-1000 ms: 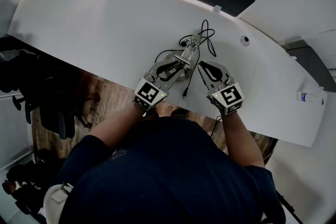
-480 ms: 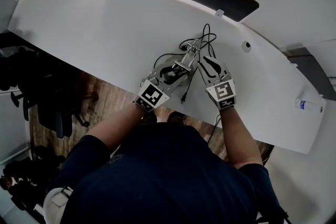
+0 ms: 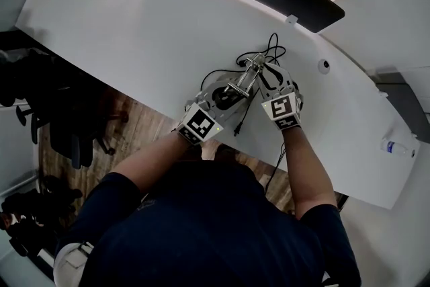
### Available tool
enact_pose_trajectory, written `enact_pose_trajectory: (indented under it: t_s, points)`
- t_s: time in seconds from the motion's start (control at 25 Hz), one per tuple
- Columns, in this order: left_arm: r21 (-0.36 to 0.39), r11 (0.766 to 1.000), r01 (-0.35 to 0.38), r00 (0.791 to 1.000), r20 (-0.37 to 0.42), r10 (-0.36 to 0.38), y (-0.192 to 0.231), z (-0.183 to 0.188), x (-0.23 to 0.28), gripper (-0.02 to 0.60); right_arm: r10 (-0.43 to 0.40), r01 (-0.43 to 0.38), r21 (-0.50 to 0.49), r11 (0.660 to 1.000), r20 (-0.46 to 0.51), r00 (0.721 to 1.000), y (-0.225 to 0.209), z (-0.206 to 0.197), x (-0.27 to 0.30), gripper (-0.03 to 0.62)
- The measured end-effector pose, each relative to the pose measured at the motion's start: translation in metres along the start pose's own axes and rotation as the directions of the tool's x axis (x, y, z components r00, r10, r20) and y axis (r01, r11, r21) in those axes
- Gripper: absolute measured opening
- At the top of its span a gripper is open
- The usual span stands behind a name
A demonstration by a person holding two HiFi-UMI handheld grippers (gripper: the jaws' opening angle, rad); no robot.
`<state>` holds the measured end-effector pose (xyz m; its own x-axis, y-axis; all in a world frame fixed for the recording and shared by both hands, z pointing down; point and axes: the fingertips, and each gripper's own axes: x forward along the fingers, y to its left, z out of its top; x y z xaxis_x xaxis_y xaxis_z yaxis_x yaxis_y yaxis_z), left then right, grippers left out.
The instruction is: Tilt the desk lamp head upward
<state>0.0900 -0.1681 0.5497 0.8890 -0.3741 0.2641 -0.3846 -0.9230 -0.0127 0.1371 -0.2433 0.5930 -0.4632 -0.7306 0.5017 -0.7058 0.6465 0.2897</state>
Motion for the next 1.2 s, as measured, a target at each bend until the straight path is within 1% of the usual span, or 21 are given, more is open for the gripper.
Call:
enact_pose_trajectory:
  t_s: [0.24, 0.28, 0.36, 0.44, 0.56, 0.72, 0.8, 0.88, 1.04, 1.2]
  points:
    - [0.007, 1.000, -0.006, 1.000, -0.005, 0.006, 0.000, -0.001, 0.000, 0.129, 0.018, -0.018, -0.032, 0.999, 0.002, 1.000, 0.002, -0.003, 0.012, 0.104]
    - [0.010, 1.000, -0.010, 1.000, -0.006, 0.010, 0.001, -0.001, 0.000, 0.129, 0.015, -0.014, -0.035, 0.999, 0.009, 1.000, 0.001, -0.003, 0.012, 0.104]
    - [0.022, 1.000, -0.021, 1.000, -0.017, 0.021, 0.002, -0.001, -0.001, 0.129, 0.005, -0.004, -0.038, 0.999, 0.020, 1.000, 0.000, -0.002, 0.011, 0.074]
    - [0.038, 0.999, -0.025, 0.999, -0.042, 0.027, 0.004, -0.001, -0.003, 0.129, 0.005, -0.004, -0.050, 0.999, 0.016, 1.000, 0.000, -0.003, 0.010, 0.071]
    - [0.032, 0.999, -0.019, 0.999, -0.036, 0.020, 0.003, 0.000, -0.003, 0.129, -0.001, 0.002, -0.085, 0.996, 0.009, 1.000, -0.002, -0.001, 0.010, 0.066]
    - [0.028, 0.999, -0.028, 0.999, -0.031, 0.029, 0.004, 0.000, -0.003, 0.128, -0.029, 0.031, -0.099, 0.995, 0.025, 0.999, -0.015, 0.007, 0.007, 0.066]
    - [0.003, 1.000, -0.023, 1.000, 0.006, 0.023, 0.002, -0.001, -0.002, 0.129, -0.051, 0.055, -0.115, 0.992, 0.031, 0.998, -0.024, 0.014, 0.006, 0.066]
    - [-0.013, 1.000, -0.019, 0.999, 0.028, 0.020, 0.001, -0.001, -0.001, 0.129, -0.071, 0.075, -0.148, 0.986, 0.033, 0.997, -0.031, 0.021, 0.004, 0.066]
    - [-0.011, 1.000, -0.022, 0.999, 0.025, 0.022, 0.001, -0.002, -0.002, 0.128, -0.088, 0.091, -0.242, 0.966, 0.023, 0.996, -0.039, 0.030, 0.000, 0.064]
    - [-0.003, 1.000, -0.029, 0.999, 0.013, 0.029, 0.003, -0.001, -0.003, 0.129, -0.170, 0.188, -0.296, 0.936, 0.086, 0.982, -0.058, 0.058, -0.014, 0.069]
